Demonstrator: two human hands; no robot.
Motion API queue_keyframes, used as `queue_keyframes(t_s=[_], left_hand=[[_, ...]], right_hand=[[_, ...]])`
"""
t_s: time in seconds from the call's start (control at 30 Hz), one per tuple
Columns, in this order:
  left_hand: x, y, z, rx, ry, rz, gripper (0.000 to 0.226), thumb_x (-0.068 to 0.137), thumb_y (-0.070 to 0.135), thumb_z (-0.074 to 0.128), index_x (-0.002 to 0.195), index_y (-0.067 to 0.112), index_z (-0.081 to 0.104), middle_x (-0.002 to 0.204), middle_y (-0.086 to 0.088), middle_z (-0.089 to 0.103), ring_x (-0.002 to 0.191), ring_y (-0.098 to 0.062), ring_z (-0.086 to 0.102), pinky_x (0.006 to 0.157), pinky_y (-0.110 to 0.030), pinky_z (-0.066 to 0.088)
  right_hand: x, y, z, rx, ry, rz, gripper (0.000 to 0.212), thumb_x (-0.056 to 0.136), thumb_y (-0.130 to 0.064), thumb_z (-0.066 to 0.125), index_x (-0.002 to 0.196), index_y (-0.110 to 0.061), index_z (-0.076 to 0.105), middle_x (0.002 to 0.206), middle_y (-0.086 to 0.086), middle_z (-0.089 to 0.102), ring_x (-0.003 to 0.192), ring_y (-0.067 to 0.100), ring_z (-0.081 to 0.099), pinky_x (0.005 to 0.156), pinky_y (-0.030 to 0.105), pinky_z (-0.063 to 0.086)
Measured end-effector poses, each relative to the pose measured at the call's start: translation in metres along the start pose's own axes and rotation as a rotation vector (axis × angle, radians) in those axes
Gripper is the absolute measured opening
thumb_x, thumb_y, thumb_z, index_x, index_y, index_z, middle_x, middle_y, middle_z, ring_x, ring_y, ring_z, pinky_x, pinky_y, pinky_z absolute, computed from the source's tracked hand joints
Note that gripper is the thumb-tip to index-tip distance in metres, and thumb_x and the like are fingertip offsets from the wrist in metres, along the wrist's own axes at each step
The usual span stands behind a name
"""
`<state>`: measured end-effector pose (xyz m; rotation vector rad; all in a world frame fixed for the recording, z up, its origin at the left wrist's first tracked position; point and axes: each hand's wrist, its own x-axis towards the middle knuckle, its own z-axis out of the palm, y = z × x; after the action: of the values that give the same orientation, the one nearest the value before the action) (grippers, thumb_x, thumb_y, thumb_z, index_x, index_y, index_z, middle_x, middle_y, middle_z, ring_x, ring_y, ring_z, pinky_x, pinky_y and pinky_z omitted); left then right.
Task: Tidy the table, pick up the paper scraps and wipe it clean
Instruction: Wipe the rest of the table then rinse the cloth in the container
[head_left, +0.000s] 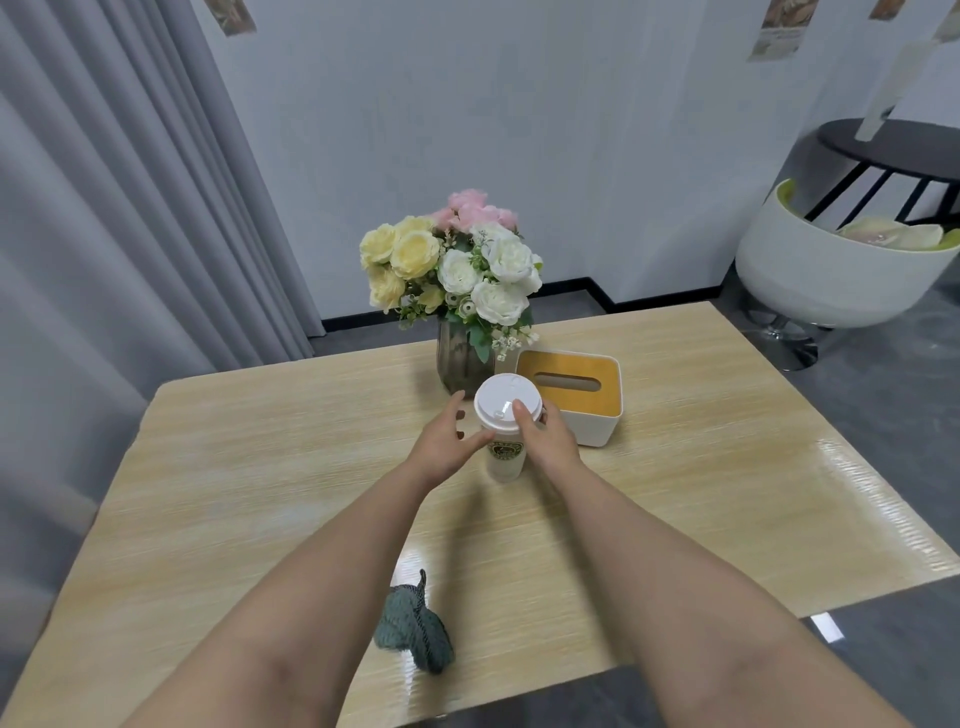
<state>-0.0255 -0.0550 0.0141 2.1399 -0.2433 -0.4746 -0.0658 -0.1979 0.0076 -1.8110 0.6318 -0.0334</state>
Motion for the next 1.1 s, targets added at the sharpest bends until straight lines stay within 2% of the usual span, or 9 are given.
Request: queue_keyframes(t_s=[0.2,0.47,0.63,0.77,0.83,0.97,1.03,1.07,1.1], left_hand=[[-0.014,-0.011,-0.004,0.004,0.006,-0.009,0.079,0.085,0.034,0.066,0.148,0.023,0.020,0.142,-0.010,0.041,0.120,-0.025,0.050,0.099,-0.041,0.045],[-0.049,-0.062,-0.006,0.201,-0.061,-0.072,0.055,0.090,0.030,0.061,0.138,0.013,0.042,0.136,-0.011,0.049,0.119,-0.025,0.051,0.097,-0.031,0.040],[-0.072,-0.108,-0.005,0.426,-0.194,-0.218,0.044,0.091,0.019,0.058,0.133,0.011,0.048,0.134,-0.014,0.052,0.121,-0.026,0.051,0.098,-0.030,0.039],[-0.087,-0.137,-0.002,0.539,-0.200,-0.312,0.040,0.090,0.014,0.055,0.129,0.009,0.054,0.130,-0.013,0.056,0.121,-0.025,0.051,0.096,-0.026,0.037],[-0.093,-0.148,-0.002,0.538,-0.197,-0.347,0.038,0.087,0.011,0.057,0.126,0.009,0.059,0.128,-0.012,0.059,0.119,-0.024,0.053,0.096,-0.024,0.038],[-0.099,-0.160,-0.006,0.464,-0.170,-0.381,0.040,0.085,0.018,0.064,0.123,0.007,0.060,0.125,-0.010,0.061,0.115,-0.022,0.055,0.091,-0.023,0.039],[-0.100,-0.164,-0.009,0.414,-0.173,-0.401,0.026,0.084,0.022,0.067,0.107,0.009,0.067,0.108,-0.007,0.066,0.099,-0.020,0.058,0.076,-0.021,0.041],[-0.100,-0.166,-0.011,0.375,-0.160,-0.404,0.012,0.084,0.023,0.067,0.090,0.013,0.068,0.092,-0.004,0.067,0.089,-0.018,0.056,0.066,-0.019,0.039],[-0.100,-0.168,-0.013,0.323,-0.134,-0.400,0.014,0.084,0.024,0.068,0.073,0.017,0.062,0.076,0.000,0.062,0.080,-0.016,0.053,0.058,-0.018,0.036]], right_hand=[[-0.009,0.008,-0.007,-0.026,0.057,0.058,0.074,0.091,-0.056,0.045,0.148,-0.015,0.021,0.151,0.008,0.033,0.137,0.027,0.033,0.106,0.039,0.031],[-0.044,0.046,0.006,-0.131,-0.011,0.043,0.059,0.091,-0.054,0.045,0.128,-0.007,0.045,0.126,0.008,0.056,0.114,0.024,0.052,0.082,0.028,0.036],[-0.062,0.069,0.041,-0.333,-0.212,0.043,0.049,0.090,-0.050,0.052,0.117,-0.009,0.057,0.115,0.008,0.063,0.110,0.024,0.057,0.088,0.029,0.043],[-0.069,0.081,0.073,-0.532,-0.424,0.009,0.031,0.087,-0.036,0.062,0.104,-0.010,0.064,0.112,0.010,0.066,0.101,0.025,0.061,0.085,0.029,0.046],[-0.075,0.086,0.089,-0.599,-0.531,0.035,0.036,0.084,-0.038,0.066,0.108,-0.011,0.063,0.115,0.011,0.065,0.098,0.025,0.061,0.084,0.029,0.046],[-0.085,0.092,0.112,-0.718,-0.663,0.031,0.065,0.080,-0.045,0.068,0.130,-0.010,0.047,0.130,0.010,0.054,0.114,0.024,0.054,0.086,0.027,0.041],[-0.088,0.092,0.119,-0.710,-0.662,0.024,0.071,0.077,-0.046,0.071,0.132,-0.011,0.043,0.131,0.010,0.052,0.115,0.024,0.052,0.086,0.027,0.040],[-0.089,0.092,0.123,-0.707,-0.666,0.018,0.073,0.076,-0.045,0.072,0.133,-0.011,0.043,0.131,0.010,0.052,0.116,0.024,0.052,0.086,0.027,0.040],[-0.089,0.090,0.126,-0.704,-0.671,0.007,0.074,0.076,-0.044,0.073,0.133,-0.010,0.042,0.131,0.010,0.052,0.115,0.024,0.052,0.085,0.026,0.039]])
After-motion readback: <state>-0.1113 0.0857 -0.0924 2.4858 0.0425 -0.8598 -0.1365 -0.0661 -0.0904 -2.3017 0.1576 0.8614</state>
